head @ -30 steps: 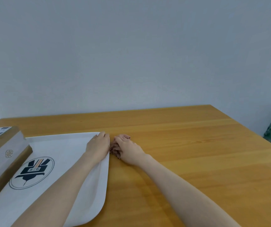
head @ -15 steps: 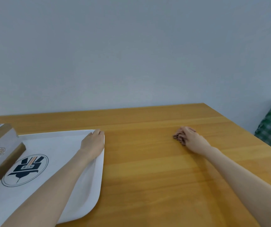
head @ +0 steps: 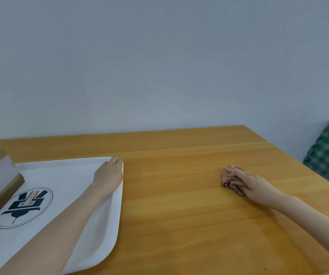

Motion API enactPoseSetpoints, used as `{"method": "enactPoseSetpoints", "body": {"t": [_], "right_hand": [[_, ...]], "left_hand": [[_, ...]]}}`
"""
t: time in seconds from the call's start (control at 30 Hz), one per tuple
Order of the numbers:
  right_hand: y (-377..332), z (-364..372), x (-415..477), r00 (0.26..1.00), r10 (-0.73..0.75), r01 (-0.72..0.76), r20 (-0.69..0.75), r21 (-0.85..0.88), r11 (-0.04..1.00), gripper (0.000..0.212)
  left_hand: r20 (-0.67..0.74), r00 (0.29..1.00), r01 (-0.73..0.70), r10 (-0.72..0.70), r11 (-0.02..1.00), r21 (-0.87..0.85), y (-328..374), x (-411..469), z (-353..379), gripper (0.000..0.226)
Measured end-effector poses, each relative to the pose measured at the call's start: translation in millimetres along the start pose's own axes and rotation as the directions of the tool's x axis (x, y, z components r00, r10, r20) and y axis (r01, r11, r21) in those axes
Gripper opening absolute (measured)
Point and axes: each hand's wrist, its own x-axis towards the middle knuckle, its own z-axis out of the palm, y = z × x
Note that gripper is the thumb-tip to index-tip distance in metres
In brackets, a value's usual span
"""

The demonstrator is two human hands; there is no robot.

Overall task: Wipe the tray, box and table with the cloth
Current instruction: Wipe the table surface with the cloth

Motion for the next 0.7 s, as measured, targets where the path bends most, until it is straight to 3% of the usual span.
{"method": "enactPoseSetpoints", "body": {"t": [0.3,0.43,0.57,0.7], "right_hand": [[-31,-1,50,0.992,0.115,-0.115,-0.049,0.010,0.993,0.052],[-38,2,57,0.993,0.101,-0.098,-0.062,0.046,0.994,0.052],[-38,5,36,0.999,-0.052,0.053,-0.016,0.097,0.994,0.049],[-43,17,16,0.956,-0.293,0.288,0.009,0.152,0.946,0.035]], "left_hand": [[0.005,1.000,0.014,-0.014,1.000,-0.016,3,0,-1,0.033],[0.009,1.000,0.019,-0.020,1.000,0.010,6,-1,-2,0.031],[0.004,1.000,0.017,-0.017,1.000,0.021,6,-1,-2,0.030],[-0.008,1.000,0.021,-0.021,1.000,0.006,7,0,-2,0.028]]}}
